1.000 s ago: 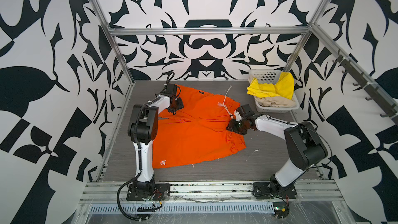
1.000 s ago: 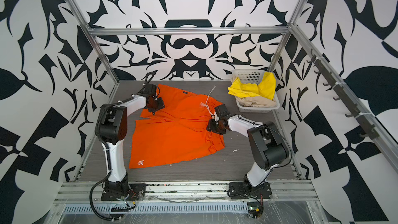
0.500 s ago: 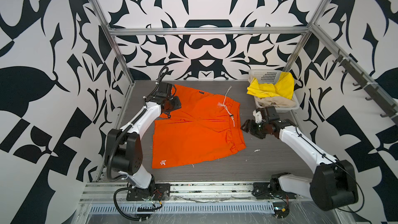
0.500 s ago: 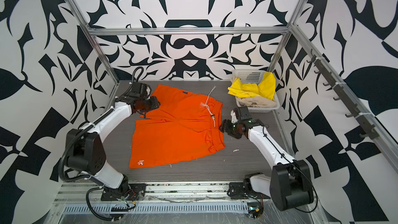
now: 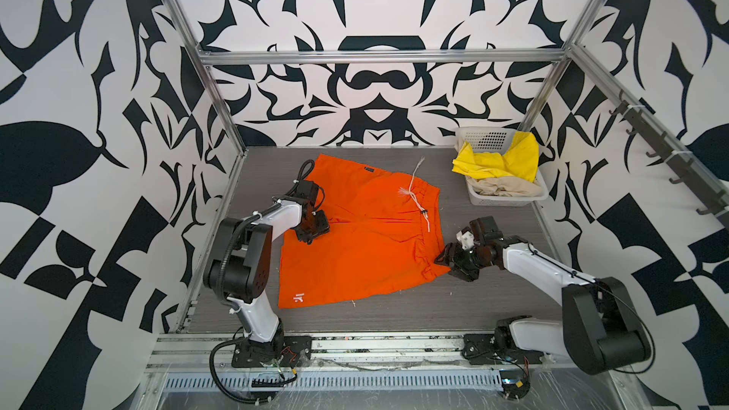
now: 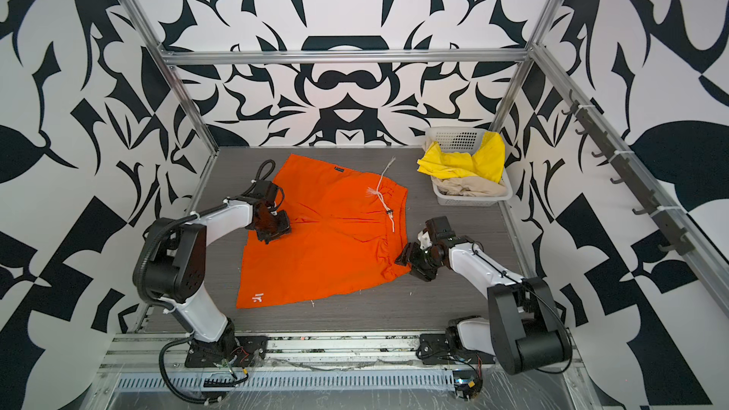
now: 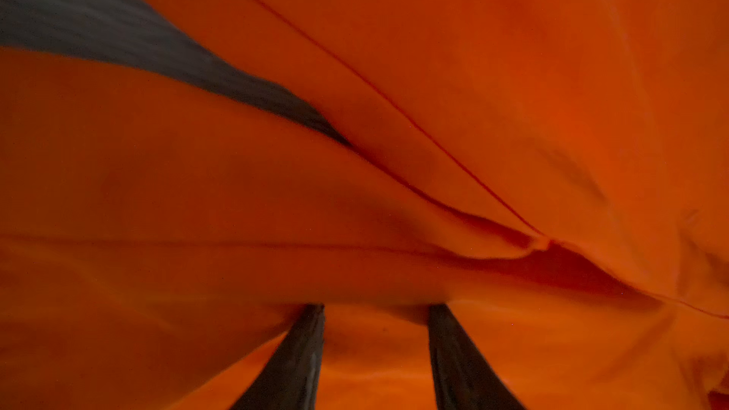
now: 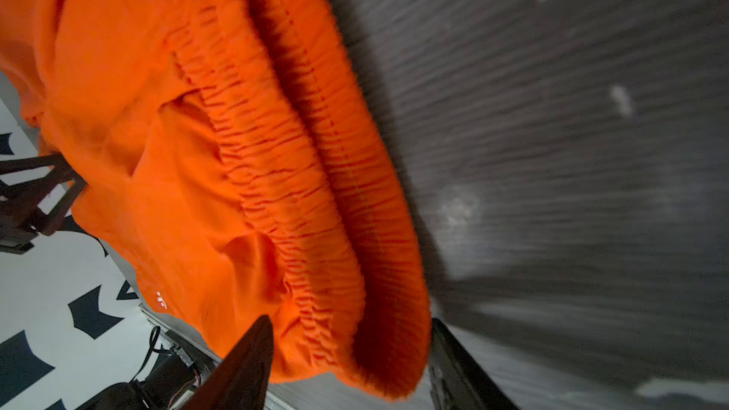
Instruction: Fold and stack the shorts
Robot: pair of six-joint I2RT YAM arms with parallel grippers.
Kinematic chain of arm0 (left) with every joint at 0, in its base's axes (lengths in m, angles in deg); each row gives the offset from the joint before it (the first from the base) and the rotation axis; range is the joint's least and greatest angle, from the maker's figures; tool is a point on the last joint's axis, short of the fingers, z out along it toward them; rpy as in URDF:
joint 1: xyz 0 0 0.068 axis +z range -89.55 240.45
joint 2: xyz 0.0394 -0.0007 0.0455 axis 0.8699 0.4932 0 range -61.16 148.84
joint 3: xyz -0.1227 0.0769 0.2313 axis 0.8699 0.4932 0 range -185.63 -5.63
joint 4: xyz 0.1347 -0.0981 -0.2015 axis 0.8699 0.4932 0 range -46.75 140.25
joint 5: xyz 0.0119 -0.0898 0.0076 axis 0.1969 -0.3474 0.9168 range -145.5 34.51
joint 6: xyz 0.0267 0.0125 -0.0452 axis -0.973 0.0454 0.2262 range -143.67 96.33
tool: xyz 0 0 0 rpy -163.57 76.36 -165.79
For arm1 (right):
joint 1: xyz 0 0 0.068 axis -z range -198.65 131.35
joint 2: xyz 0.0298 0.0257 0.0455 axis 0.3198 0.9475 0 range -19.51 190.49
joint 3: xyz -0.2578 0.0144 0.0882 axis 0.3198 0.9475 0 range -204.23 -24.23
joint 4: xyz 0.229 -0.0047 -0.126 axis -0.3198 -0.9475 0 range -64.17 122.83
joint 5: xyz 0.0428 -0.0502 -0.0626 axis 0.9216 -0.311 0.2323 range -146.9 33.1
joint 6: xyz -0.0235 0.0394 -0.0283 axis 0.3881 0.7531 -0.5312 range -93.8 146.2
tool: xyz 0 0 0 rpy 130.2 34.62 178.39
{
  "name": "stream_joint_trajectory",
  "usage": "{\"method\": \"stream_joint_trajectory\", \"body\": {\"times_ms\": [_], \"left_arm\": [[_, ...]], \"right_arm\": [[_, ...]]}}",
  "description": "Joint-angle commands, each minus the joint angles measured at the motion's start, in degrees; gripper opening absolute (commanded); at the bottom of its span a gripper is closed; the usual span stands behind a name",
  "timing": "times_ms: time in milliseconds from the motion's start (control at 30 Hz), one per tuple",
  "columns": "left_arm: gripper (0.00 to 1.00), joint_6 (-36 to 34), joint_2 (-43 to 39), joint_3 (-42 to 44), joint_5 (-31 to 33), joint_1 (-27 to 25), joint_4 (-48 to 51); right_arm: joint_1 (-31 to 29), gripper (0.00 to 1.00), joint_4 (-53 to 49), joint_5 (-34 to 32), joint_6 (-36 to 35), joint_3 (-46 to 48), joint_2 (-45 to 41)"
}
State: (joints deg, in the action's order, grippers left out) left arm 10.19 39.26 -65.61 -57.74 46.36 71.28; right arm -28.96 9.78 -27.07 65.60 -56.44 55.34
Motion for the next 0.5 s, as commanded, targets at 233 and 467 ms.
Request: {"method": "stream_joint_trajectory", "body": {"times_ms": [233,467], "left_arm": [[0.46,-0.27,10.00,-7.34,2.93,0.82,-2.09],[0.46,-1.79,14.17,-17.24,2.08,1.25,1.00]], "right_arm": [[0.43,0.15,9.70,-6.56,2.41,0.53,3.98],[0.48,0.04,15.33,-7.95,9.32,3.26,-0.84]]}}
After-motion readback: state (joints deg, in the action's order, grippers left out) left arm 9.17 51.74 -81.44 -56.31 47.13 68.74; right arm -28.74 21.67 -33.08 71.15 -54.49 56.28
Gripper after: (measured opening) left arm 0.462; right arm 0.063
